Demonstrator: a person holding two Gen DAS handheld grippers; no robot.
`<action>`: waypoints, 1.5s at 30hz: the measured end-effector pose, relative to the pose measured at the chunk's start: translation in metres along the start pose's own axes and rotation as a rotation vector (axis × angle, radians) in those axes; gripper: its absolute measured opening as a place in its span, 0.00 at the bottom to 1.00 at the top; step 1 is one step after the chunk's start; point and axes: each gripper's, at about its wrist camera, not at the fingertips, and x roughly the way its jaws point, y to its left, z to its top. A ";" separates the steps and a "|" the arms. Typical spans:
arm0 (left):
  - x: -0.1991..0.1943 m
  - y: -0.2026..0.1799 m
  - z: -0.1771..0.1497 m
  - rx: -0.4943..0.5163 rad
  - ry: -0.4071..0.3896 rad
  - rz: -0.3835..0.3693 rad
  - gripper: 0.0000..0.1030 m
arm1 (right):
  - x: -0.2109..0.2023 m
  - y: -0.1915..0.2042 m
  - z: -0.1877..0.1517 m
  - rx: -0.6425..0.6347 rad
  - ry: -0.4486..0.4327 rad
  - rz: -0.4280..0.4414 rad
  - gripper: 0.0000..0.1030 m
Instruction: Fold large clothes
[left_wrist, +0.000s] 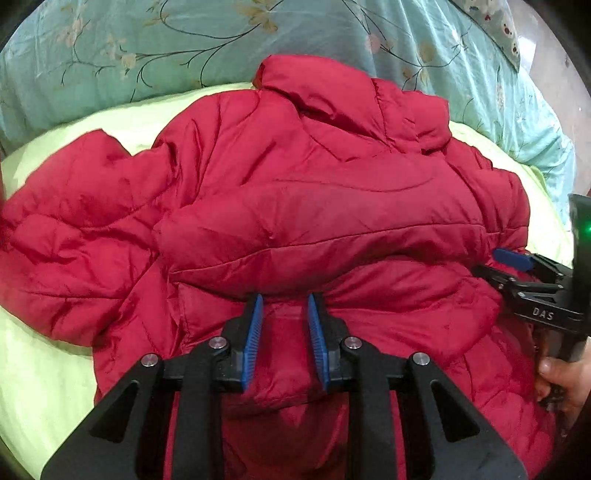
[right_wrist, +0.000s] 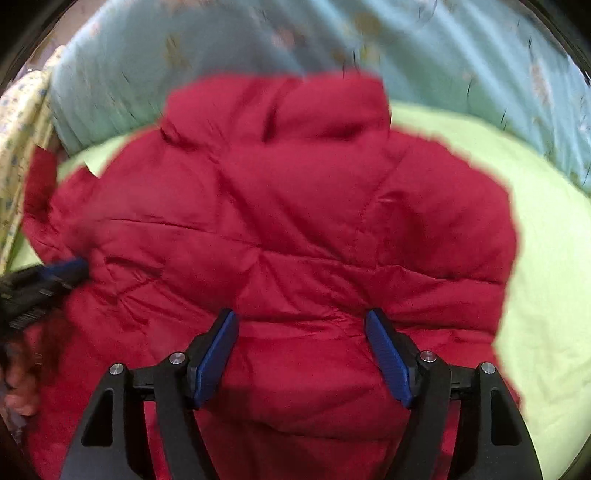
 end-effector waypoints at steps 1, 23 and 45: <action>0.000 0.000 0.000 -0.002 -0.003 -0.004 0.23 | 0.001 0.000 0.001 0.003 0.000 -0.002 0.72; -0.091 0.093 -0.010 -0.222 -0.109 0.151 0.36 | -0.093 -0.001 -0.031 0.052 -0.095 0.157 0.72; -0.086 0.259 0.062 -0.404 -0.151 0.555 0.58 | -0.128 0.003 -0.073 0.066 -0.060 0.206 0.72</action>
